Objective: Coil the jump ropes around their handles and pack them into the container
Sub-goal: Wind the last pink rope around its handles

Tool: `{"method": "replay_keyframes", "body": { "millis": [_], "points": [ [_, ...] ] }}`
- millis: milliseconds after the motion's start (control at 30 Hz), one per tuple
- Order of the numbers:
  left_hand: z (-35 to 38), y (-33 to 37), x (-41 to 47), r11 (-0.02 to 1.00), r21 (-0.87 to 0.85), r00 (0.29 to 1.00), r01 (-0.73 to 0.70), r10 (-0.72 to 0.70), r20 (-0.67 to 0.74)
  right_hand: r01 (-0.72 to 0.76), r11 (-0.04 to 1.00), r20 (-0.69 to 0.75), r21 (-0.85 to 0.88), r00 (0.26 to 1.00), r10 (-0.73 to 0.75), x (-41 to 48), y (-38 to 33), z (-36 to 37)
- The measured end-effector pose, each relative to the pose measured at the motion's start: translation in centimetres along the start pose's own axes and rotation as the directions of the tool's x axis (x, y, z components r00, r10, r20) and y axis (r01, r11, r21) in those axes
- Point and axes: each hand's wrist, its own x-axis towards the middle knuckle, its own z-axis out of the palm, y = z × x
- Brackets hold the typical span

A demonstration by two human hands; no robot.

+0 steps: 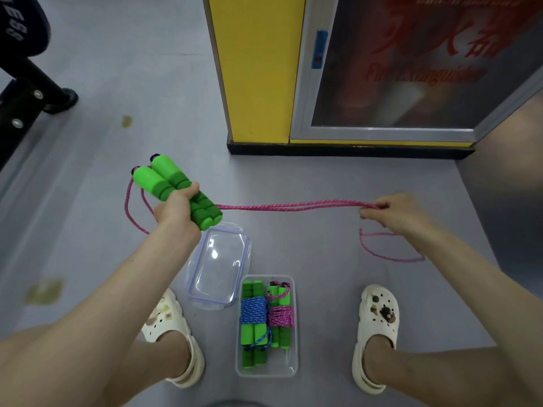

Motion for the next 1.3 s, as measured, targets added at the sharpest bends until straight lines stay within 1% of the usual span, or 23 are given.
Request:
{"method": "replay_keyframes", "body": {
  "millis": [67,167,267,400,467,533,600,667,767,833,900,1000,1067,1167,1233,1300],
  "points": [
    [0.3,-0.3,-0.7,1.0,0.004,0.999,0.013,-0.013,0.047,-0.005,0.998,0.039,0.055,0.999,0.003,-0.2,-0.3,0.2],
    [0.9,-1.0,-1.8,0.996,0.036,0.985,0.084,-0.089,0.151,0.026,0.999,0.063,0.034,0.998,-0.028,-0.6,-1.1,0.3],
    [1.8,-1.6,-2.9,0.985,0.11,0.956,0.135,-0.158,0.245,0.033,0.998,0.026,0.048,0.999,-0.034,-0.4,-1.3,0.4],
    [2.5,-2.2,-3.5,0.975,0.167,0.931,0.144,-0.19,0.311,0.035,0.996,-0.052,0.081,0.998,-0.031,0.0,-1.0,0.4],
    [2.8,-2.4,-3.8,0.969,0.208,0.914,0.131,-0.2,0.354,0.027,0.999,-0.038,0.033,0.999,-0.026,0.1,-0.8,0.8],
    [3.0,-2.7,-4.2,0.939,0.331,0.9,0.089,-0.218,0.377,0.007,0.998,-0.004,-0.069,1.0,-0.007,0.2,-0.6,1.2],
    [3.2,-3.2,-4.9,0.896,0.442,0.876,0.053,-0.254,0.41,0.003,0.994,0.002,-0.106,1.0,-0.003,0.3,-0.7,1.6],
    [3.5,-3.5,-5.6,0.883,0.466,0.84,0.054,-0.293,0.457,0.012,0.996,0.007,-0.087,1.0,-0.012,0.2,-1.0,1.8],
    [3.9,-3.4,-5.9,0.905,0.422,0.793,0.048,-0.292,0.535,0.036,0.999,0.03,-0.032,0.999,-0.035,0.0,-1.7,2.2],
    [4.1,-3.0,-6.2,0.916,0.399,0.743,0.046,-0.299,0.599,0.056,0.998,0.046,0.035,0.997,-0.057,-0.1,-2.1,2.5],
    [4.3,-2.9,-6.8,0.908,0.417,0.674,0.041,-0.333,0.659,0.074,0.991,0.066,0.115,0.994,-0.082,-0.2,-2.5,2.9],
    [4.2,-3.2,-7.8,0.873,0.488,0.53,0.012,-0.42,0.737,0.116,0.966,0.083,0.23,0.987,-0.138,-0.3,-3.4,3.6],
    [4.1,-3.5,-8.1,0.856,0.517,0.45,0.013,-0.466,0.762,0.148,0.936,0.098,0.319,0.977,-0.189,-0.4,-3.9,3.9],
    [4.0,-3.5,-8.1,0.84,0.542,0.4,0.023,-0.505,0.765,0.209,0.89,0.124,0.405,0.952,-0.28,-0.3,-4.2,4.1],
    [3.9,-3.6,-8.2,0.824,0.567,0.387,0.01,-0.526,0.758,0.212,0.848,0.141,0.485,0.938,-0.316,-0.6,-4.6,4.0],
    [3.8,-3.9,-8.4,0.808,0.589,0.378,0.005,-0.547,0.747,0.218,0.82,0.16,0.529,0.923,-0.349,-0.9,-4.9,4.1]
  ]
}}
